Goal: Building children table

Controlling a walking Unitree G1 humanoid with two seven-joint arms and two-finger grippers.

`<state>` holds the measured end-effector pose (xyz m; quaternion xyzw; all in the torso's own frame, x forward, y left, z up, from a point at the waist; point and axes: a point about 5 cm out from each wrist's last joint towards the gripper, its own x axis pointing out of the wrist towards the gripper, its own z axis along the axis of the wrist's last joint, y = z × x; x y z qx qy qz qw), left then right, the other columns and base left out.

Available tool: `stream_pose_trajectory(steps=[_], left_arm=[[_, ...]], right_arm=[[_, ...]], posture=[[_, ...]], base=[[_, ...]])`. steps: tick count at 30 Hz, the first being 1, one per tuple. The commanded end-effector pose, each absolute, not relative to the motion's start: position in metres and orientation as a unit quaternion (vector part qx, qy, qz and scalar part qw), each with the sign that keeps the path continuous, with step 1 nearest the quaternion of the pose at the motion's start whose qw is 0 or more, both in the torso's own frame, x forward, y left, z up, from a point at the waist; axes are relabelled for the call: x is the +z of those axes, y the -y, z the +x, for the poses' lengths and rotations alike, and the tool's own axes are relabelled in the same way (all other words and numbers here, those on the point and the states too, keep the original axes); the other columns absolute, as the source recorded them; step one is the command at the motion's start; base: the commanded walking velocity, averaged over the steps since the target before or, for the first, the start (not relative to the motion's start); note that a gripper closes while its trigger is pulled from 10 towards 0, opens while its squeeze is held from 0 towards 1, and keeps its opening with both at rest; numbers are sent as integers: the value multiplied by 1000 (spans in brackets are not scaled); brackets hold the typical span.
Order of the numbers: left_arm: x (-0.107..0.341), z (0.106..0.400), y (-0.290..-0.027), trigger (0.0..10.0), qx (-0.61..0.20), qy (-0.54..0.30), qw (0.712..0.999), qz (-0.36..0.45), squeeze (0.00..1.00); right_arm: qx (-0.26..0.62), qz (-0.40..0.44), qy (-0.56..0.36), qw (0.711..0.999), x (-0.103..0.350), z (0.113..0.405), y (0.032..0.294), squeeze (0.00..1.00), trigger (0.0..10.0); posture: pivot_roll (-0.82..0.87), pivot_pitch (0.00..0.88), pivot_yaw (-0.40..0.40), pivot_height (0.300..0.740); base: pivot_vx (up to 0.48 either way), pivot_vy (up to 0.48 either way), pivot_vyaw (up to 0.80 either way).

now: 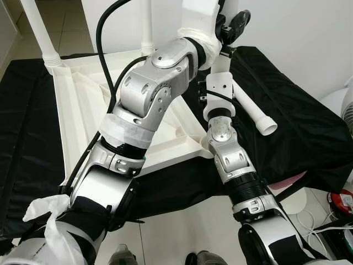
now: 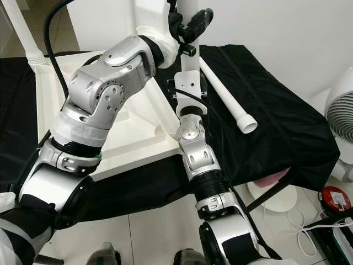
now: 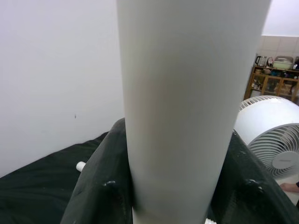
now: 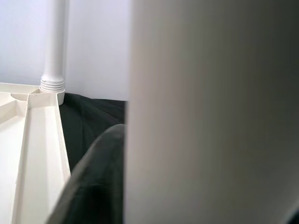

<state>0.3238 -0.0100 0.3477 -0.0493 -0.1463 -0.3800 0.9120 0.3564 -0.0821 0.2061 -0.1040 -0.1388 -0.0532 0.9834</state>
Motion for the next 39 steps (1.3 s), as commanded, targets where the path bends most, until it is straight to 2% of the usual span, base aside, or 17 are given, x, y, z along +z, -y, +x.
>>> stream_pose_trajectory(steps=[1,2,3,4,33,34,35,37,38,39], left_arm=[[349,319,18,10000,-415,148,897,-41,0],[349,319,18,10000,-414,149,897,-41,0],[350,320,18,10000,-411,150,898,-41,0],[350,320,17,10000,-409,151,899,-40,0],[361,323,13,10000,-389,174,904,-37,0],[361,324,12,10000,-388,175,904,-38,0],[361,324,12,10000,-388,175,904,-38,0],[361,324,12,10000,-387,176,904,-38,0],[361,325,11,10000,-387,176,905,-38,0],[361,325,11,10000,-387,176,905,-38,0]], right_arm=[[-55,-107,146,982,210,357,82,1000,10000],[-55,-106,146,982,209,357,82,1000,10000],[-57,-107,146,982,209,357,83,545,10000],[-57,-104,144,982,209,357,83,0,10000],[-39,-111,103,988,193,355,73,0,10000],[-41,-112,104,987,193,355,73,0,7059],[-42,-112,105,987,193,355,74,0,3451],[-44,-111,105,987,193,355,74,0,3451],[-44,-113,106,987,194,355,74,0,0],[-44,-113,106,987,194,355,74,0,0]], posture=[[12,0,-18,740],[12,0,-18,740],[12,0,-18,740],[12,0,-18,740],[14,0,-25,740],[13,0,-24,740],[14,0,-25,740],[14,0,-25,740],[14,0,-25,740],[14,0,-25,740]], base=[[0,0,0],[0,0,0],[0,0,0],[0,0,0],[0,0,0],[0,0,0],[0,0,0],[0,0,0],[0,0,0],[0,0,0]])
